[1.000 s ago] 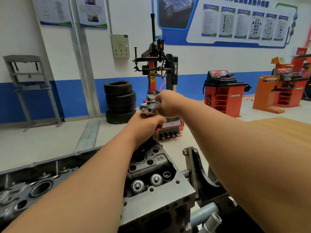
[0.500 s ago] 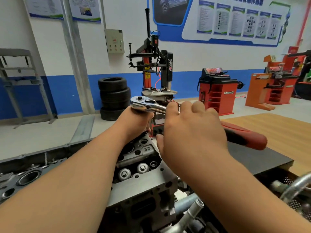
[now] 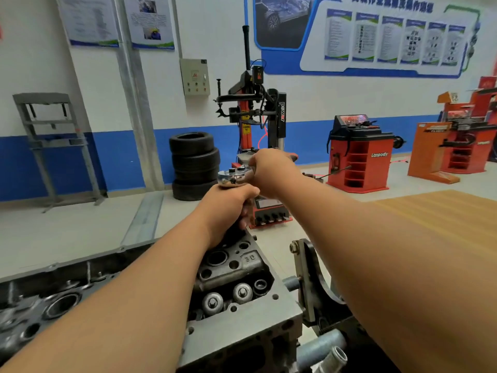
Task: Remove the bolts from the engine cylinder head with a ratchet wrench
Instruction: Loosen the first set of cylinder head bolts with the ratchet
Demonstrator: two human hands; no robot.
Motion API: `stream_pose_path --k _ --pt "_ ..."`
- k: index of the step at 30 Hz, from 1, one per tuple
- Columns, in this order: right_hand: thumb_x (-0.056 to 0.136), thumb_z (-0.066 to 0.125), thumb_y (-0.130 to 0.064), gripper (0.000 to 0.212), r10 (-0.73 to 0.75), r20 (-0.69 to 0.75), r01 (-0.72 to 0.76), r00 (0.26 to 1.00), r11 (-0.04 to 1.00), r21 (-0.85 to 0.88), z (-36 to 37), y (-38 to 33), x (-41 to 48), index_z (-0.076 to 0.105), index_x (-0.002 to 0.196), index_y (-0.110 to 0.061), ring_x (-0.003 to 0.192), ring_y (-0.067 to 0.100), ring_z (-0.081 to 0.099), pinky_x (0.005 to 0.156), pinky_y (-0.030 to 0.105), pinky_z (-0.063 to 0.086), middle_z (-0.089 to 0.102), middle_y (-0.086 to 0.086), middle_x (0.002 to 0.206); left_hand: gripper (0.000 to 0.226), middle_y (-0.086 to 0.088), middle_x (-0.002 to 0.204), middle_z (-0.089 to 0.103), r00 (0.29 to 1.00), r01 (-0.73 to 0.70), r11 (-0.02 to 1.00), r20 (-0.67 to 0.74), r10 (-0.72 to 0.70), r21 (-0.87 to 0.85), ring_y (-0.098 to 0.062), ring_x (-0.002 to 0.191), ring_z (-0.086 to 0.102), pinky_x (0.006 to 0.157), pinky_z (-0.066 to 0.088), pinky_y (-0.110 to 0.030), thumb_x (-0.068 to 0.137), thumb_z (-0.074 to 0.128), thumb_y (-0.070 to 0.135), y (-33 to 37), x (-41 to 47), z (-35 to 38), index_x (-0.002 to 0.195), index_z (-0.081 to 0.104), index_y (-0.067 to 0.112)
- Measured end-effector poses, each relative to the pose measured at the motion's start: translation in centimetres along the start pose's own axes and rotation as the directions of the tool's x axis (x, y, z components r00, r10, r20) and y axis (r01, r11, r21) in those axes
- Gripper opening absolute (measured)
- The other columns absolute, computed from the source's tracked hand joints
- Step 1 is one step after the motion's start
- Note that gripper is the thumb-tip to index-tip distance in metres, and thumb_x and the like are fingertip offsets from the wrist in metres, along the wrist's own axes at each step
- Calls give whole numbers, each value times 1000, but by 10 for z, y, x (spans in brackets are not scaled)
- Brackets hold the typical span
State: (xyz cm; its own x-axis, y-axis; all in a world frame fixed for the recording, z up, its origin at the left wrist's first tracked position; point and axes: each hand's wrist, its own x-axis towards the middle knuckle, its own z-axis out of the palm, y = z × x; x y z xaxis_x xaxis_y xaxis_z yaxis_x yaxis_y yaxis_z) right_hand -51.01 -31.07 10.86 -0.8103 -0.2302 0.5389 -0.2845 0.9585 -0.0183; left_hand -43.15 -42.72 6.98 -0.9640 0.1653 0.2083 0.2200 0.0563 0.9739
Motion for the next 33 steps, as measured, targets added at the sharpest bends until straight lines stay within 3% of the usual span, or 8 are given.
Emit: stream_pose_path --k 5,12,16,19,22,26,31,33 --pt "85 50 -30 19 149 -87 -154 985 987 -47 -31 5 -62 45 69 -24 82 23 43 84 41 30 44 -4 66 20 8 40 44 994 -63 993 -86 72 96 -9 36 38 63 41 -37 89 64 15 1 0 10 70 61 21" --pt "88 47 -37 44 87 -76 -107 993 938 -330 -73 -46 -170 37 122 -11 102 32 43 75 41 26 50 13 113 28 7 49 50 980 -128 957 -116 163 262 -11 47 45 52 39 -27 89 61 8 0 -3 10 65 51 19" --pt "88 47 -33 21 178 -83 -193 981 947 -258 -72 -36 -143 43 102 -18 92 29 46 71 40 24 57 9 103 21 7 52 51 981 -141 967 -99 165 210 -13 48 44 53 40 -32 87 64 11 -2 -2 7 71 54 20" --pt "88 48 -29 9 237 -31 -239 971 966 -102 -57 -6 -95 45 85 -21 95 25 45 90 42 30 49 -1 79 21 9 47 53 993 -106 977 -38 114 184 -14 49 46 56 40 -31 85 67 16 -5 -3 2 65 62 22" --pt "89 51 -36 18 188 169 -181 968 982 -59 -35 -12 -35 50 82 -19 108 24 45 102 50 27 46 -2 85 31 1 53 59 996 -83 978 -15 87 191 -17 53 54 61 45 -31 85 66 21 -7 -1 -6 54 62 20" --pt "84 59 -23 16 5 279 -27 960 997 73 -18 -29 2 60 100 -23 110 28 50 99 46 39 57 5 101 17 -4 49 55 1000 -17 988 -12 19 154 -19 46 53 59 45 -32 86 60 18 -7 2 -7 70 60 11" --pt "87 56 -31 9 265 100 -259 959 964 -63 -30 -13 -41 51 89 -24 123 28 33 105 54 23 53 4 116 29 3 40 42 1000 -3 992 -9 4 123 -15 37 39 54 38 -34 86 56 17 -5 2 0 57 59 21" --pt "86 55 -35 25 339 48 -335 940 940 -68 -45 -10 -85 46 106 -22 126 29 29 110 58 11 47 5 122 24 5 40 42 1000 -5 993 -19 7 121 -14 37 38 51 35 -32 89 55 16 -5 3 3 65 58 21"
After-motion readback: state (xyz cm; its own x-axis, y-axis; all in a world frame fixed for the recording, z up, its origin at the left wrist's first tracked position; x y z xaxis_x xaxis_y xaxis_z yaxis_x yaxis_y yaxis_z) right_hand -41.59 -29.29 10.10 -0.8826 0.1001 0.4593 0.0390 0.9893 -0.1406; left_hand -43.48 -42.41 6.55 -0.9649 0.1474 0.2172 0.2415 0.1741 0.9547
